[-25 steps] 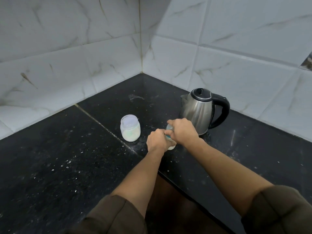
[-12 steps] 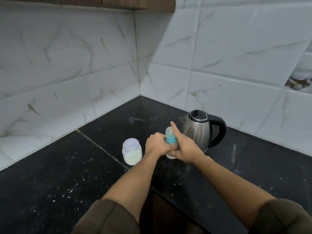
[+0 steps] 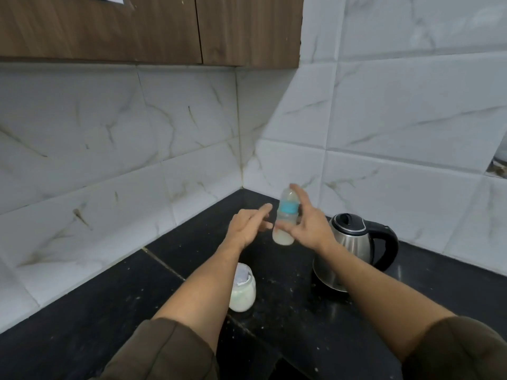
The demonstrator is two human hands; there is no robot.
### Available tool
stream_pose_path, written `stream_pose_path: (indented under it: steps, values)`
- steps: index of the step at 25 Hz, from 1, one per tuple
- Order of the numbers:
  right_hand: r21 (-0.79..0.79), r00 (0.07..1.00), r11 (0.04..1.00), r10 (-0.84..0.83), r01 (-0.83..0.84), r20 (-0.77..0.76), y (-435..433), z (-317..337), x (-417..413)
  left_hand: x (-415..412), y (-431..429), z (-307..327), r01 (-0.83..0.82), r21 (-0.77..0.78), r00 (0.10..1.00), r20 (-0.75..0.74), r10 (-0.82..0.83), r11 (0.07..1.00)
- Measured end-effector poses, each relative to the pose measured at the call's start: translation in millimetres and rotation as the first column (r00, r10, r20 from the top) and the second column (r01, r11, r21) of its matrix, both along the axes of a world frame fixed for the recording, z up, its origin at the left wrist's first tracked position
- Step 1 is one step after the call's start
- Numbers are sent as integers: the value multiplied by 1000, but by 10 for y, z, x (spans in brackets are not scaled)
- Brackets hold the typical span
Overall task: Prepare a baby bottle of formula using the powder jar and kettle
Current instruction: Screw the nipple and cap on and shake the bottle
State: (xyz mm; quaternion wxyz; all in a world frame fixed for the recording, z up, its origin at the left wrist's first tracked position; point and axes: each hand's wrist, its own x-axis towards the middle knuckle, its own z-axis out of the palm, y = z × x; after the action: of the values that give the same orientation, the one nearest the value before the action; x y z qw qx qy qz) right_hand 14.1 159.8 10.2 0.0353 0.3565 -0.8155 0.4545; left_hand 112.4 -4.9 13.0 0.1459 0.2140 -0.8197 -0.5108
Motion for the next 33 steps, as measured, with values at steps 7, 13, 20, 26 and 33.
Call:
stream_pose_path:
  steps: [7,13,20,26,33]
  values:
    - [-530,652,844,356,83,669,-314,356,-43,-76,-375,-94,-358,-332,909,89,407,873]
    - [-652,635,729,405,210,658,-259,481,-422,-174,-421,-95,-414,-443,848,128,514,795]
    - [-475,594,865,471,-163,652,-203,513,-637,-365,-273,-5,-356,-529,859,141,493,771]
    - [-509,507,860,448,-21,737,-230,517,-640,-380,-247,-23,-358,-564,845,143,515,744]
    - [-419,421,908,375,14,826,-192,38,-426,-235,-267,-170,-342,-590,829,177,531,731]
